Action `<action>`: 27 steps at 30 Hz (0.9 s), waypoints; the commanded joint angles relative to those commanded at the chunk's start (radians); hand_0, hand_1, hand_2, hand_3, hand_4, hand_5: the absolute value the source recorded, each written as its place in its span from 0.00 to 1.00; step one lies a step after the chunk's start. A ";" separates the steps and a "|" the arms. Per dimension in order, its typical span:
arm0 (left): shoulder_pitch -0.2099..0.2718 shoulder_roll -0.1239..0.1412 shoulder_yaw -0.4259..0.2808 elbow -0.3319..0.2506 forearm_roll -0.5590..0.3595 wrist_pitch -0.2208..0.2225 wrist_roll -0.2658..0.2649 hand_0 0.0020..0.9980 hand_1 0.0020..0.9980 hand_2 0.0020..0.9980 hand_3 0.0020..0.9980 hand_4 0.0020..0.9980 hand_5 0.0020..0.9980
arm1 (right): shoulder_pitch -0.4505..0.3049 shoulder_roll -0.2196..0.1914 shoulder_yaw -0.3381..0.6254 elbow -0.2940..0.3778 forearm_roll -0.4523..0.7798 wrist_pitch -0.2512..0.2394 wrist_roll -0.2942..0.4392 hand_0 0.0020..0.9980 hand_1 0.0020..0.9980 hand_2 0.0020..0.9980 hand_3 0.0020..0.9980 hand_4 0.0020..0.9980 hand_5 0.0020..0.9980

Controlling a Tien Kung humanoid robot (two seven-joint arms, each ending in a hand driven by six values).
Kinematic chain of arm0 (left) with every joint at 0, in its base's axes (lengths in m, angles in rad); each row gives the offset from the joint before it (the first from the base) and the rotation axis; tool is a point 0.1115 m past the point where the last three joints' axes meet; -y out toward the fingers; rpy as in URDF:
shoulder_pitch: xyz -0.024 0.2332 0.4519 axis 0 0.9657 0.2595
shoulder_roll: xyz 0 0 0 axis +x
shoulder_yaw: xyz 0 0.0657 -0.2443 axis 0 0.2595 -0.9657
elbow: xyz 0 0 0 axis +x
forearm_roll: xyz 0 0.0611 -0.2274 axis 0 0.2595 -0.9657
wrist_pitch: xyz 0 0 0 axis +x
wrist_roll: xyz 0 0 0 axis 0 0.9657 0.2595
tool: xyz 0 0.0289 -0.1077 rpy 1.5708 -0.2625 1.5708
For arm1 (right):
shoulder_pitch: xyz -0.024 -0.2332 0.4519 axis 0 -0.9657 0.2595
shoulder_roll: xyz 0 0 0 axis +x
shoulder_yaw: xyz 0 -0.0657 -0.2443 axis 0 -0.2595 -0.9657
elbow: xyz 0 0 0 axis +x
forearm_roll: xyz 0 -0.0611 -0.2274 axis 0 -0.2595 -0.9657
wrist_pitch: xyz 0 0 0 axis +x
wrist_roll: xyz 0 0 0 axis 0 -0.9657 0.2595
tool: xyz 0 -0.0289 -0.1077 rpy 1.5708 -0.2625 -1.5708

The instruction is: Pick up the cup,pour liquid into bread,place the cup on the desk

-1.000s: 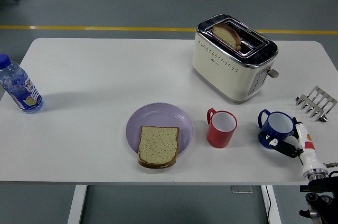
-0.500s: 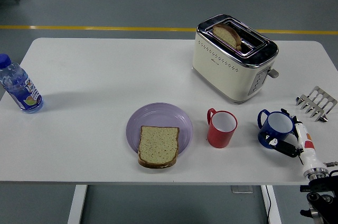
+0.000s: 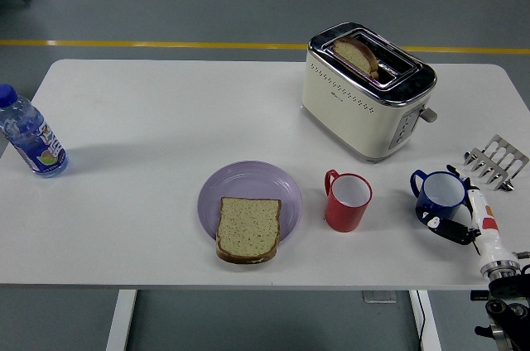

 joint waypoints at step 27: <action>0.007 -0.001 0.010 0.001 -0.002 0.000 0.001 0.67 0.74 0.74 0.64 0.40 1.00 | -0.008 -0.001 0.030 0.020 0.053 0.074 -0.032 0.91 0.84 0.96 1.00 0.92 0.00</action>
